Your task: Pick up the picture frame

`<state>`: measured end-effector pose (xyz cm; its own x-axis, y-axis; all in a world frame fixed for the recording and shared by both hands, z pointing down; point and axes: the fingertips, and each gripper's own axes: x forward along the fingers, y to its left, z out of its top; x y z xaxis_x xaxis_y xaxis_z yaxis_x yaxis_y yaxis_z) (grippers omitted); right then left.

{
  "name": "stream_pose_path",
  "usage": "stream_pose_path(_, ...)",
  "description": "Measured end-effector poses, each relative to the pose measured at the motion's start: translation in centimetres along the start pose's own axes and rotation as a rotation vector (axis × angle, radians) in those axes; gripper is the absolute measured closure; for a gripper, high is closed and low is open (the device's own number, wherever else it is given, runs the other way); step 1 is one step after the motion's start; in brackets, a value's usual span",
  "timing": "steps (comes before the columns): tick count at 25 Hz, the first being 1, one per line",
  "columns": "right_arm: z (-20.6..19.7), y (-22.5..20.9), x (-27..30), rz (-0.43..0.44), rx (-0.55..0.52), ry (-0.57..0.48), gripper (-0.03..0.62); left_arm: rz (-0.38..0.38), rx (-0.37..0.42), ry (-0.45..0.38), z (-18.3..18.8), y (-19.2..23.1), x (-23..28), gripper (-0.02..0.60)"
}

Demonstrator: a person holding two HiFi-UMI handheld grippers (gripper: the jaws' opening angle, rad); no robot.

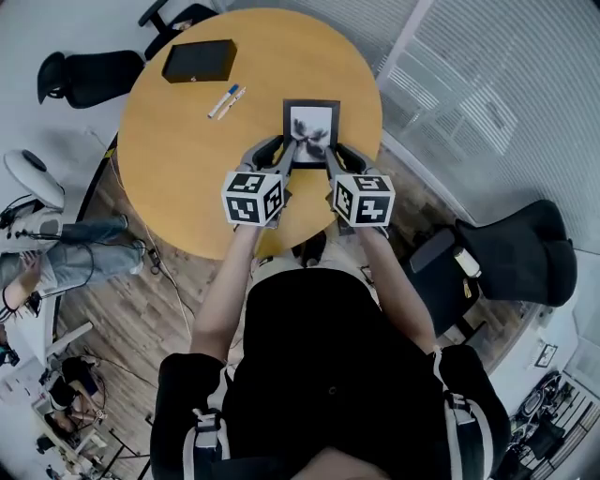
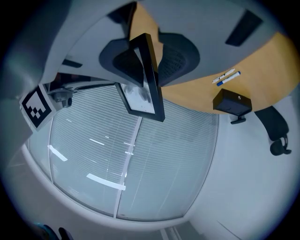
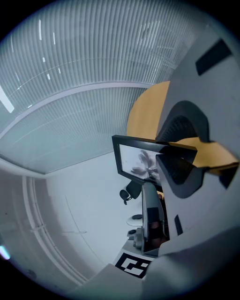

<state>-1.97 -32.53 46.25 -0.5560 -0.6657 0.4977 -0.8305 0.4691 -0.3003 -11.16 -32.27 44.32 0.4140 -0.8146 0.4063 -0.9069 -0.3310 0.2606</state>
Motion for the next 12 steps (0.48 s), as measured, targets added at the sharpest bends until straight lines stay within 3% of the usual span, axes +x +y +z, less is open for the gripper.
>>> stream_pose_path(12, 10.4, 4.1, -5.3, 0.02, -0.131, -0.249, 0.496, -0.015, 0.144, -0.243, 11.2, -2.5, -5.4, 0.479)
